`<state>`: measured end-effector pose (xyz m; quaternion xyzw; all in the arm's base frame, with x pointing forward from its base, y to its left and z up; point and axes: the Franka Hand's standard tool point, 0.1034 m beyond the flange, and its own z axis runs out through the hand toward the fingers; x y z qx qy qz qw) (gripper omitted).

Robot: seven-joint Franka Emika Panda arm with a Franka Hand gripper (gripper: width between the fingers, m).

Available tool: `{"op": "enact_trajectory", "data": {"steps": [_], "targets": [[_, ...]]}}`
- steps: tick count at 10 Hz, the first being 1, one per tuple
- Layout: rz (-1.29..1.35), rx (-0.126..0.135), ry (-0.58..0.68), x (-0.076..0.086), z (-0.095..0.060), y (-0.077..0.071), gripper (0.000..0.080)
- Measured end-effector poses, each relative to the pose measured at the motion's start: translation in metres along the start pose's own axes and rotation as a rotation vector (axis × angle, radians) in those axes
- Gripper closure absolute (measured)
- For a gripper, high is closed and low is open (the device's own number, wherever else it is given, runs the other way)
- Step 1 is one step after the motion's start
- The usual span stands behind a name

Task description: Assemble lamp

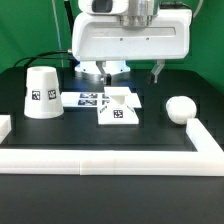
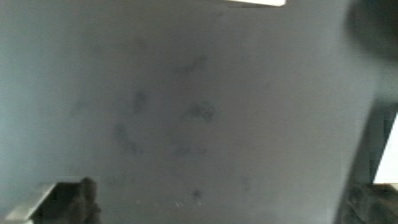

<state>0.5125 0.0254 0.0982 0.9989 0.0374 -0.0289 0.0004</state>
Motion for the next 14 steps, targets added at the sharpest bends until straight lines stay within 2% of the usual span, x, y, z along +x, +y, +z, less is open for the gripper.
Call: {"op": "enact_trajectory", "data": {"steps": [3, 5, 11, 12, 14], "targets": [[0.006, 0.0, -0.018, -0.028, 0.007, 0.013, 0.01], [0.016, 0.006, -0.031, -0.043, 0.016, 0.017, 0.01], [0.015, 0.007, -0.038, -0.045, 0.019, 0.016, 0.01], [0.028, 0.014, -0.045, -0.048, 0.022, 0.016, 0.01], [0.045, 0.015, -0.061, -0.064, 0.031, 0.01, 0.01]]}}
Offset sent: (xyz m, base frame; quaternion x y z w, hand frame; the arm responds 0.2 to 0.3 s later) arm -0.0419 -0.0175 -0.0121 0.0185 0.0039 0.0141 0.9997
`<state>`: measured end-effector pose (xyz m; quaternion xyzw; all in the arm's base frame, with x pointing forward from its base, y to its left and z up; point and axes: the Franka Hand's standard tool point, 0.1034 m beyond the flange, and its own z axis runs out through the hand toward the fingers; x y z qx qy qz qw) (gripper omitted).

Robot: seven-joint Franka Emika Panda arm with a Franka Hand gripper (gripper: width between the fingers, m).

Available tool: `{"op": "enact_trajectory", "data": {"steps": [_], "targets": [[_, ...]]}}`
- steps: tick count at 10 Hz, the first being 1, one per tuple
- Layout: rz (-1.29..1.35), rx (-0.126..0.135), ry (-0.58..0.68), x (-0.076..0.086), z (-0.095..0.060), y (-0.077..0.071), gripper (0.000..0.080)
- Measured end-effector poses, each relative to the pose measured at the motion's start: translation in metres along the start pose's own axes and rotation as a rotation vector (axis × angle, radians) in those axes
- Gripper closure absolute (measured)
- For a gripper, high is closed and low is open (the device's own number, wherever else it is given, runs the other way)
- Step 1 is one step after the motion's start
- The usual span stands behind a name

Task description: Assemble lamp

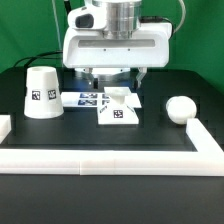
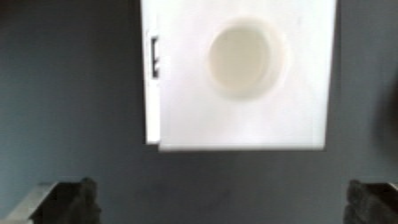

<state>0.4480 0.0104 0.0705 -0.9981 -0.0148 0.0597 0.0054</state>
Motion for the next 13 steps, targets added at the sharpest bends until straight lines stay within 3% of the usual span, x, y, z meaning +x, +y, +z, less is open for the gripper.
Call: {"op": "enact_trajectory", "data": {"steps": [11, 12, 13], "targets": [[-0.021, 0.001, -0.013, -0.02, 0.024, -0.006, 0.01], [-0.026, 0.002, -0.009, -0.02, 0.027, -0.006, 0.0223], [-0.032, 0.002, -0.005, -0.02, 0.029, -0.006, 0.0223]]}}
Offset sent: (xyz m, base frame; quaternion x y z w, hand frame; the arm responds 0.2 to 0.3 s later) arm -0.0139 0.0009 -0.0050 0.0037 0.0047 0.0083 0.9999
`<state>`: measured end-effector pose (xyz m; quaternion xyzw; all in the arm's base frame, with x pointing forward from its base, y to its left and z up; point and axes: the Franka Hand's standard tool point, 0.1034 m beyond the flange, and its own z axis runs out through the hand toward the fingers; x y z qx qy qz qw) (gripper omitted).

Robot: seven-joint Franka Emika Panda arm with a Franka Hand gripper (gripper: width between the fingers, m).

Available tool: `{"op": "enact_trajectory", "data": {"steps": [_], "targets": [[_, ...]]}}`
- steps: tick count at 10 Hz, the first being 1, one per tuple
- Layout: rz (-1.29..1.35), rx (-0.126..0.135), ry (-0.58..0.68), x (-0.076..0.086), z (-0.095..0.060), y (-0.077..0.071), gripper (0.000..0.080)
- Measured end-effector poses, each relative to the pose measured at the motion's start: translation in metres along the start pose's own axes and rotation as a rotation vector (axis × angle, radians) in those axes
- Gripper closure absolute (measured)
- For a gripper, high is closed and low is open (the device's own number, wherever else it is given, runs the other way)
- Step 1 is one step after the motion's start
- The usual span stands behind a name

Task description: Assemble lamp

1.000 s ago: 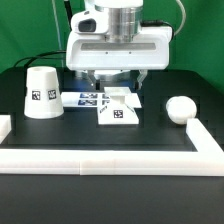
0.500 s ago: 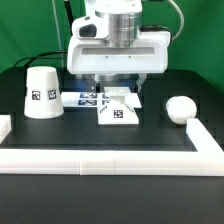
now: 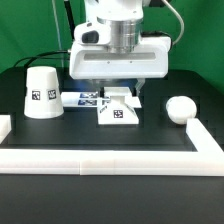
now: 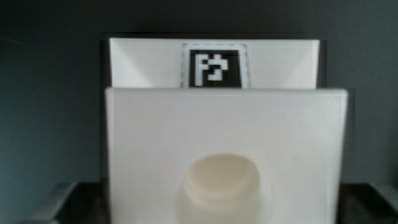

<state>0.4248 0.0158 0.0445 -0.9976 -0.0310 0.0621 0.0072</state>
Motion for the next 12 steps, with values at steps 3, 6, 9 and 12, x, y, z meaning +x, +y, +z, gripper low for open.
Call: {"op": "enact_trajectory", "data": {"steps": [3, 6, 9, 12], "targets": [[-0.003, 0.0, 0.013, 0.002, 0.0, 0.0, 0.0266], [-0.004, 0.0, 0.013, 0.002, 0.0, 0.0, 0.0266], [-0.005, 0.0, 0.013, 0.002, 0.0, 0.0, 0.0265], [-0.009, 0.0, 0.026, 0.018, -0.002, -0.002, 0.0265]]}}
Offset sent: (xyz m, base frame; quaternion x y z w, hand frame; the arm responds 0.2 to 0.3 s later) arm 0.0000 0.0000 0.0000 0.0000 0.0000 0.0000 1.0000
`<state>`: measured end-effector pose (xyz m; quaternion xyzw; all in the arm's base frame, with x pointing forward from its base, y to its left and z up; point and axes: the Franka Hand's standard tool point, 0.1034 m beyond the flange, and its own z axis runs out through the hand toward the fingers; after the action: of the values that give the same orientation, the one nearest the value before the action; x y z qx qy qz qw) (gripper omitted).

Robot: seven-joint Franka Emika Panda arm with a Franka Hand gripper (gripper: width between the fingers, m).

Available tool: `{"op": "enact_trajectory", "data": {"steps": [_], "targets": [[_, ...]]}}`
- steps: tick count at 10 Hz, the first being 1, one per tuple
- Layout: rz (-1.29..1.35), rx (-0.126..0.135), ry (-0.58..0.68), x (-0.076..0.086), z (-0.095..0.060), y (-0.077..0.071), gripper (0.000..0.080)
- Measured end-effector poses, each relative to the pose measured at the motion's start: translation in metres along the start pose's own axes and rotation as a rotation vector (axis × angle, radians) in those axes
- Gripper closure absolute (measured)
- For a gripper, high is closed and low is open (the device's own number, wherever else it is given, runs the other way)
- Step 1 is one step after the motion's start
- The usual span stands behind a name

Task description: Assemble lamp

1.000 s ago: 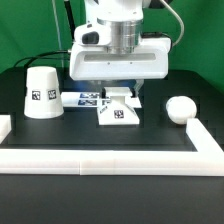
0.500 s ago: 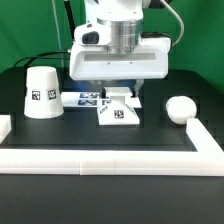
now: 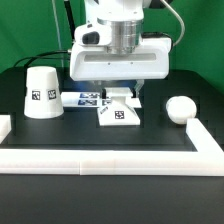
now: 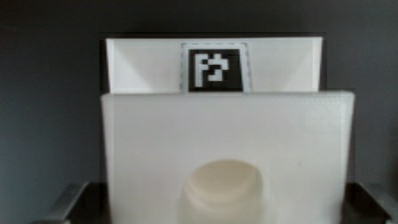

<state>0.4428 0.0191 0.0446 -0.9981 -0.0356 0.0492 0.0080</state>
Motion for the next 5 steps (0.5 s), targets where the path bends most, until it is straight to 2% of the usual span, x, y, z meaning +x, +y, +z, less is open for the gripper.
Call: {"op": "enact_trajectory", "data": {"steps": [3, 5], "targets": [[-0.01, 0.0, 0.02, 0.018, -0.002, -0.005, 0.0264], [-0.019, 0.0, 0.041, 0.035, -0.004, -0.012, 0.0264]]}}
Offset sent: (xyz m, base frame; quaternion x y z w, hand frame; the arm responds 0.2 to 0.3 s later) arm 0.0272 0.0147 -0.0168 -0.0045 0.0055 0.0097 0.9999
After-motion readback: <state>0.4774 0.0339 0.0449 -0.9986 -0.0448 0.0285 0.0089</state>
